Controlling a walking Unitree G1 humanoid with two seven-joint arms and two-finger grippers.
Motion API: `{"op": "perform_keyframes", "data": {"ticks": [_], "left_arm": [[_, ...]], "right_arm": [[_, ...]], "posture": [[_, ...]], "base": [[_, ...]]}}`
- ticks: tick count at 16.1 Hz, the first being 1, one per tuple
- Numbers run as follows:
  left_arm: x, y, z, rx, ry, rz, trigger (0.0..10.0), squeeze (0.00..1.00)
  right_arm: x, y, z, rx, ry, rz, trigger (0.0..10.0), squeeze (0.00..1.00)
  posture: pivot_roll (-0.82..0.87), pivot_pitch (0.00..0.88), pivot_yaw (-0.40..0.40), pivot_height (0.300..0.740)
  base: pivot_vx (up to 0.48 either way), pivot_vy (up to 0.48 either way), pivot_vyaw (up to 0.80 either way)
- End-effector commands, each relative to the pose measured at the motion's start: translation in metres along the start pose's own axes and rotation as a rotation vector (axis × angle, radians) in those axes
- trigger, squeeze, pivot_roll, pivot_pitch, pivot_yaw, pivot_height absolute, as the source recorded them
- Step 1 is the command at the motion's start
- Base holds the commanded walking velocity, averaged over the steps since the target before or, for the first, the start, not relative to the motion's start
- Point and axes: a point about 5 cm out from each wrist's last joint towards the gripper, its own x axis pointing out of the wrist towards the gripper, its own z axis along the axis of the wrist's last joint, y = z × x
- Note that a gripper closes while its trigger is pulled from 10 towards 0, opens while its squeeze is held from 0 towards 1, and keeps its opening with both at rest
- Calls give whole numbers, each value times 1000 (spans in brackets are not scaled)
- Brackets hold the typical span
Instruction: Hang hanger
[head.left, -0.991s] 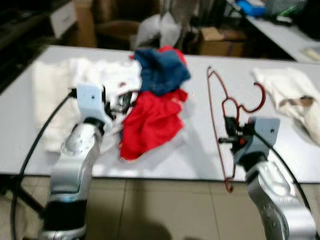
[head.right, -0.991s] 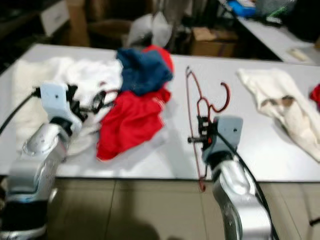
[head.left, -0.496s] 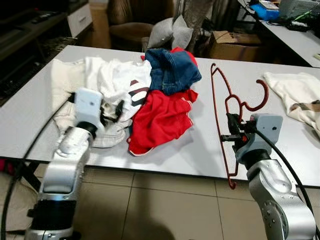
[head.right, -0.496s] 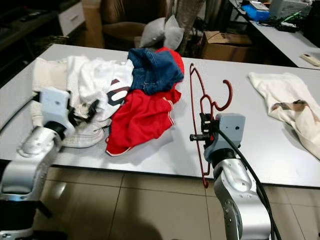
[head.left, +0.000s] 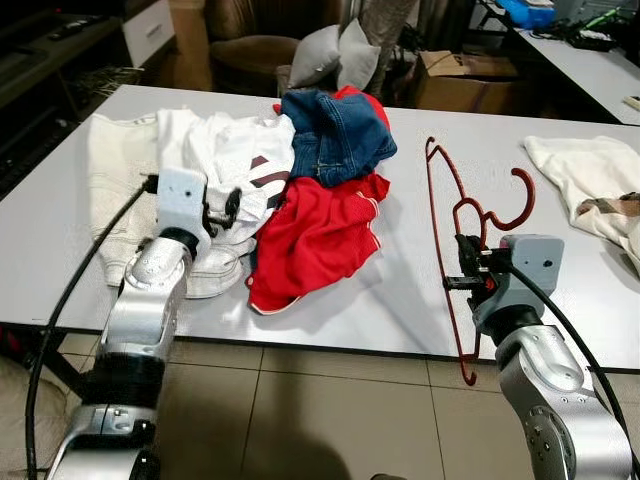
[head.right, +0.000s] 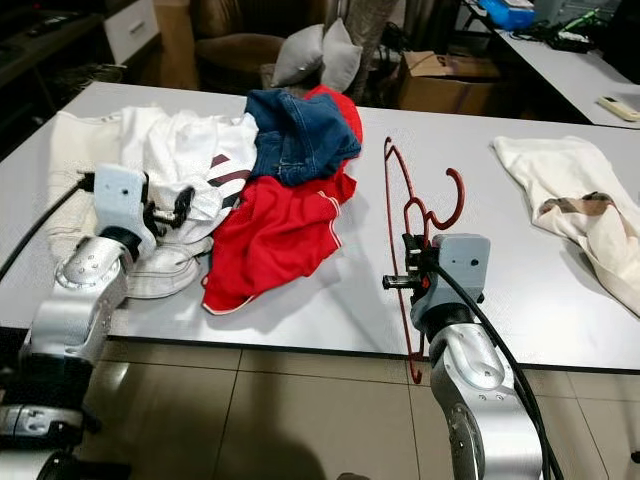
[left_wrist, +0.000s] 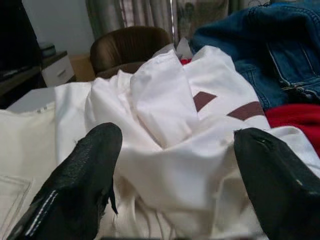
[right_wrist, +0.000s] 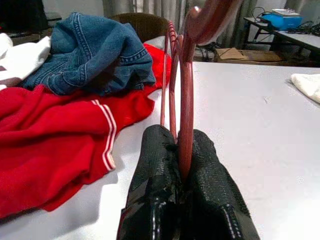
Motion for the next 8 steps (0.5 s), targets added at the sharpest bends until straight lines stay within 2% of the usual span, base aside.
{"op": "perform_keyframes", "data": {"ticks": [1, 5, 6, 7, 8], "left_arm": [[0, 0, -1, 6, -2, -8, 0, 0], [-2, -5, -10, -1, 22, -43, 0, 0], [-5, -7, -6, -26, -18, -65, 0, 0], [-7, -8, 4, -83, -97, -77, 0, 0], [-8, -8, 7, -96, -123, -79, 0, 0]], "right_arm": [[2, -2, 1, -2, -12, 0, 10000, 0], [17, -1, 6, 4, -29, 31, 10000, 0], [18, -5, 5, -20, -26, 24, 10000, 0], [16, -8, 4, -19, -20, 17, 10000, 0], [15, -9, 4, -13, -20, 15, 10000, 0]], "posture": [[-54, 0, -44, 740], [-25, 0, -46, 740], [-33, 0, -48, 740], [-26, 0, -58, 740], [-26, 0, -58, 740]], "base": [[0, 0, 0], [0, 0, 0], [0, 0, 0], [0, 0, 0], [0, 0, 0]]}}
